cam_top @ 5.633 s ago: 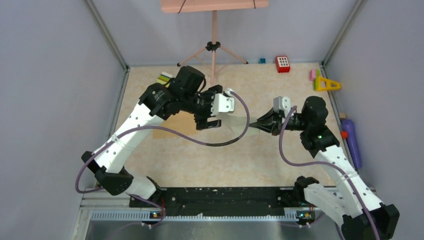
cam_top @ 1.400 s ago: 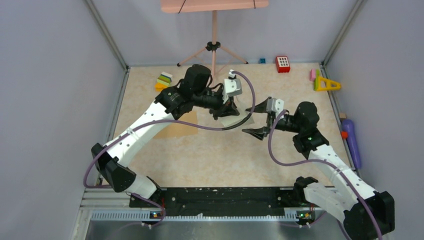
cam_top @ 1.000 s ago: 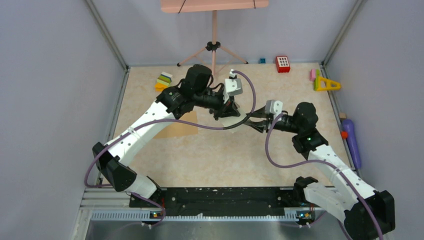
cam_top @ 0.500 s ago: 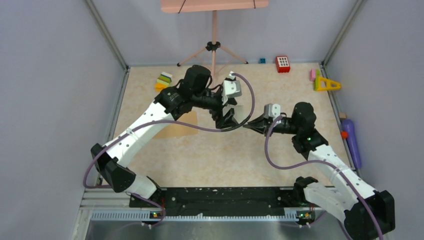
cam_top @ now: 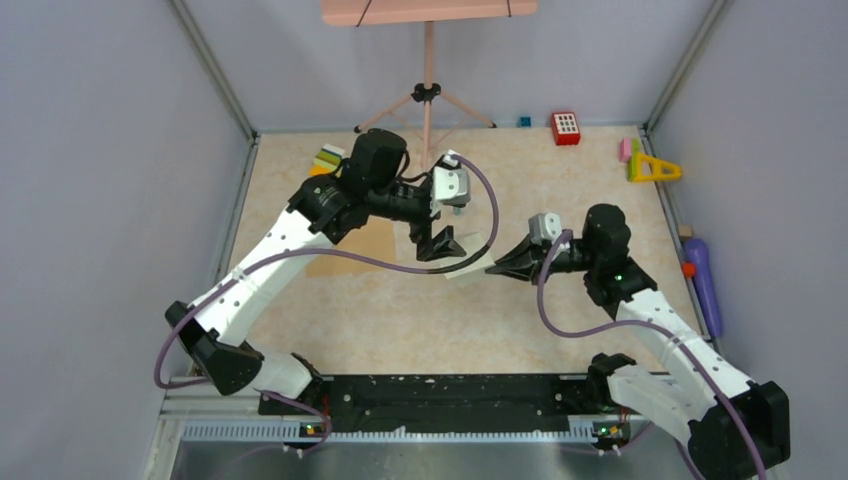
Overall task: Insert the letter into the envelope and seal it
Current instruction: Fold the letter.
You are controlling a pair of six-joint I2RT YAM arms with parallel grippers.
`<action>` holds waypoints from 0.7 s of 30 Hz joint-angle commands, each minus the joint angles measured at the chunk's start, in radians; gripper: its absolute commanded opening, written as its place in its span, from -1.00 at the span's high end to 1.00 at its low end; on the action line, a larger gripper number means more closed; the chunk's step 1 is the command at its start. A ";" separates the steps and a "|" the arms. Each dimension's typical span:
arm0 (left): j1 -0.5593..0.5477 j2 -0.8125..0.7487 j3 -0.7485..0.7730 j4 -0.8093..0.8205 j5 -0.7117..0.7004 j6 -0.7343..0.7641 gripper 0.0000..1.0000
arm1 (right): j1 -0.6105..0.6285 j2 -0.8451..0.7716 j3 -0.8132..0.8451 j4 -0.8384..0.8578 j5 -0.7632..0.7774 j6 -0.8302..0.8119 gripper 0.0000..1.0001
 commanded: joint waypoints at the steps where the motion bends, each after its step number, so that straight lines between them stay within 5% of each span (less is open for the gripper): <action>1: 0.003 0.049 0.039 -0.036 0.076 0.032 -0.97 | -0.007 -0.011 0.061 0.010 -0.098 0.024 1.00; 13: 0.003 0.120 0.080 -0.144 0.210 0.088 -0.92 | -0.013 -0.032 0.077 -0.065 -0.092 -0.048 1.00; 15: 0.003 0.118 0.082 -0.154 0.217 0.096 -0.63 | -0.017 -0.033 0.072 -0.060 -0.066 -0.057 1.00; 21: 0.003 0.107 0.071 -0.155 0.211 0.103 0.79 | -0.024 -0.032 0.059 -0.020 -0.014 -0.042 1.00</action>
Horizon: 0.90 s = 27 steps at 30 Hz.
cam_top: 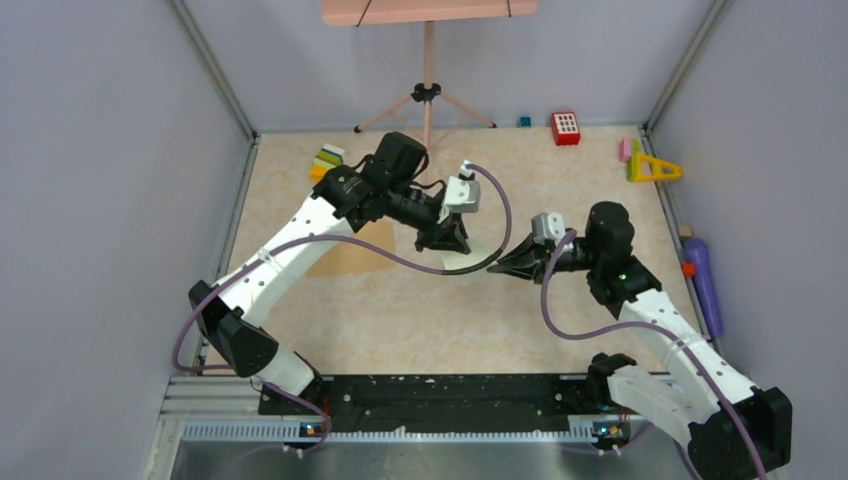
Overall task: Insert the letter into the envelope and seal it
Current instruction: Fold the letter.
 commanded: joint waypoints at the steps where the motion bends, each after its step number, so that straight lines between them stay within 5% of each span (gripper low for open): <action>1: 0.002 -0.019 0.025 0.001 0.025 0.015 0.98 | -0.013 -0.015 0.028 0.056 0.027 -0.004 1.00; 3: 0.003 -0.021 0.017 0.011 0.012 0.009 1.00 | -0.014 -0.016 0.027 0.068 0.028 0.011 0.98; 7: 0.001 -0.029 0.001 0.044 -0.035 -0.004 1.00 | -0.021 -0.017 0.030 0.101 0.030 0.060 -0.05; 10: 0.001 -0.040 -0.026 0.093 -0.096 -0.034 1.00 | -0.027 -0.014 0.025 0.155 0.048 0.127 -0.35; 17: -0.017 -0.037 -0.064 0.144 -0.144 -0.057 1.00 | -0.029 -0.001 0.001 0.270 0.128 0.238 -0.35; 25: -0.027 -0.031 -0.067 0.180 -0.161 -0.082 1.00 | -0.029 0.010 -0.010 0.280 0.148 0.248 0.07; 27: -0.029 -0.028 -0.070 0.185 -0.167 -0.086 1.00 | -0.029 0.013 -0.012 0.287 0.156 0.255 0.40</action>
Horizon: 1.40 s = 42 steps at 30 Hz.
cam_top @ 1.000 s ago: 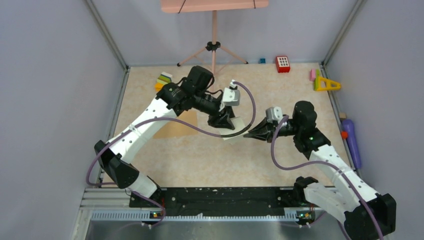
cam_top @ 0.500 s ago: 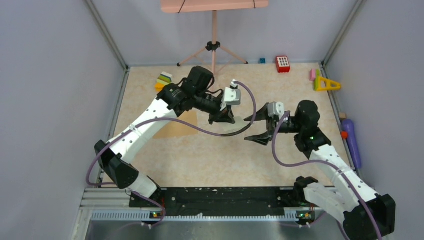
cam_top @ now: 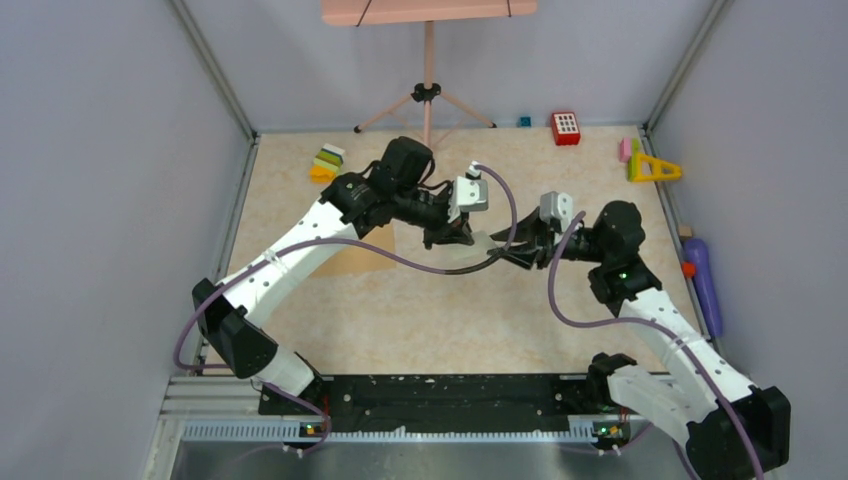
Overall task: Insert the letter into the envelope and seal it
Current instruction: Fold the letter.
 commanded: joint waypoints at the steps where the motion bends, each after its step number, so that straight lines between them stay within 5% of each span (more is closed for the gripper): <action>1: -0.007 -0.022 -0.005 0.058 -0.008 -0.022 1.00 | -0.009 0.009 -0.012 0.055 0.021 0.025 0.64; 3: -0.009 -0.016 -0.006 0.058 -0.009 -0.023 1.00 | -0.010 0.010 -0.012 0.058 0.028 0.026 0.93; 5: -0.015 -0.015 -0.007 0.058 -0.015 -0.021 1.00 | -0.010 0.007 -0.013 0.065 0.027 0.035 0.91; 7: -0.021 -0.012 -0.010 0.058 -0.031 -0.016 1.00 | -0.009 0.003 -0.015 0.081 0.026 0.055 0.60; 9: -0.031 -0.011 -0.013 0.058 -0.045 -0.011 1.00 | -0.010 0.002 -0.020 0.099 0.026 0.071 0.06; 11: -0.040 -0.007 -0.013 0.058 -0.056 -0.008 1.00 | -0.009 0.004 -0.029 0.126 0.036 0.092 -0.01; 12: -0.042 -0.005 -0.012 0.058 -0.059 -0.005 1.00 | -0.011 0.004 -0.031 0.135 0.040 0.100 0.07; 15: -0.056 0.001 -0.013 0.055 -0.074 0.003 1.00 | -0.009 0.008 -0.032 0.149 0.047 0.102 1.00; 19: -0.071 0.011 -0.011 0.046 -0.088 0.014 1.00 | -0.010 0.007 -0.033 0.150 0.043 0.102 1.00; 22: -0.082 0.018 -0.010 0.041 -0.103 0.025 1.00 | -0.009 0.005 -0.032 0.171 0.037 0.150 0.30; 24: -0.088 0.023 -0.009 0.037 -0.107 0.029 1.00 | -0.010 0.006 -0.034 0.180 0.036 0.160 0.20; 25: -0.090 0.025 -0.008 0.036 -0.110 0.029 1.00 | -0.009 0.006 -0.034 0.182 0.035 0.160 0.26; 28: -0.096 0.031 -0.008 0.034 -0.117 0.033 1.00 | -0.009 0.007 -0.037 0.189 0.033 0.165 1.00; 31: -0.100 0.034 -0.006 0.031 -0.120 0.033 1.00 | -0.010 0.006 -0.037 0.188 0.021 0.165 1.00; 34: -0.103 0.036 0.001 0.026 -0.120 0.035 1.00 | -0.009 0.006 -0.032 0.183 0.023 0.165 0.58; 36: -0.103 0.037 0.003 0.025 -0.122 0.035 1.00 | -0.010 0.006 -0.032 0.180 0.021 0.161 0.61; 37: -0.103 0.037 0.004 0.024 -0.124 0.037 1.00 | -0.010 0.006 -0.033 0.177 0.016 0.155 0.94; 38: -0.103 0.039 0.004 0.024 -0.126 0.037 1.00 | -0.009 0.005 -0.033 0.174 0.011 0.153 1.00; 41: -0.103 0.037 0.004 0.022 -0.129 0.040 1.00 | -0.010 0.005 -0.032 0.171 -0.004 0.150 1.00; 42: -0.103 0.035 0.005 0.021 -0.131 0.041 1.00 | -0.010 0.005 -0.031 0.165 0.000 0.141 0.80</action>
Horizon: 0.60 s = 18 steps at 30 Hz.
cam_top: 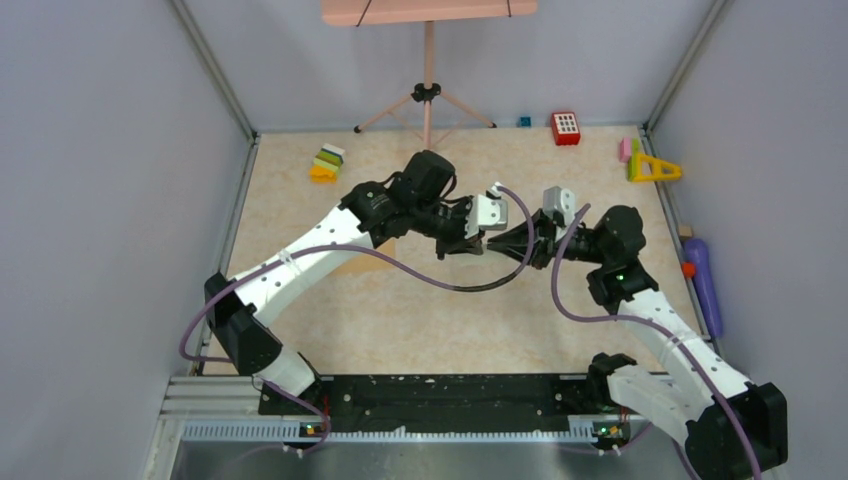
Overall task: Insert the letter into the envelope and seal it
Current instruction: Fold the letter.
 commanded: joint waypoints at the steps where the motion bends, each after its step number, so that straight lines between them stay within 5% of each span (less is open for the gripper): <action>1: -0.004 0.001 0.014 0.004 -0.003 0.017 1.00 | -0.004 -0.007 0.011 0.014 -0.015 -0.034 0.43; 3: -0.004 -0.007 0.016 0.000 -0.005 0.020 1.00 | -0.004 -0.005 0.014 -0.014 -0.001 -0.058 0.14; 6: -0.004 -0.019 0.012 0.000 -0.006 0.022 1.00 | -0.004 -0.004 0.013 -0.025 -0.003 -0.081 0.19; 7: -0.004 -0.021 0.010 0.000 -0.005 0.022 1.00 | -0.004 -0.002 0.013 -0.026 -0.005 -0.081 0.31; 9: -0.004 -0.025 0.006 0.001 -0.004 0.023 1.00 | -0.004 -0.003 0.012 -0.030 -0.006 -0.083 0.87; 11: -0.004 -0.031 0.007 0.001 -0.006 0.023 1.00 | -0.006 -0.004 0.015 -0.043 -0.008 -0.097 1.00; 12: -0.004 -0.033 0.007 0.000 -0.007 0.026 1.00 | -0.006 -0.005 0.015 -0.050 -0.010 -0.105 0.92; 14: -0.004 -0.039 0.009 0.000 -0.007 0.026 1.00 | -0.006 -0.003 0.014 -0.059 -0.005 -0.115 0.25; 15: -0.004 -0.041 0.010 0.000 -0.007 0.026 1.00 | -0.006 -0.003 0.013 -0.059 -0.003 -0.118 0.11; 18: -0.004 -0.049 0.010 0.000 -0.007 0.025 1.00 | -0.006 -0.002 0.012 -0.065 -0.008 -0.125 0.17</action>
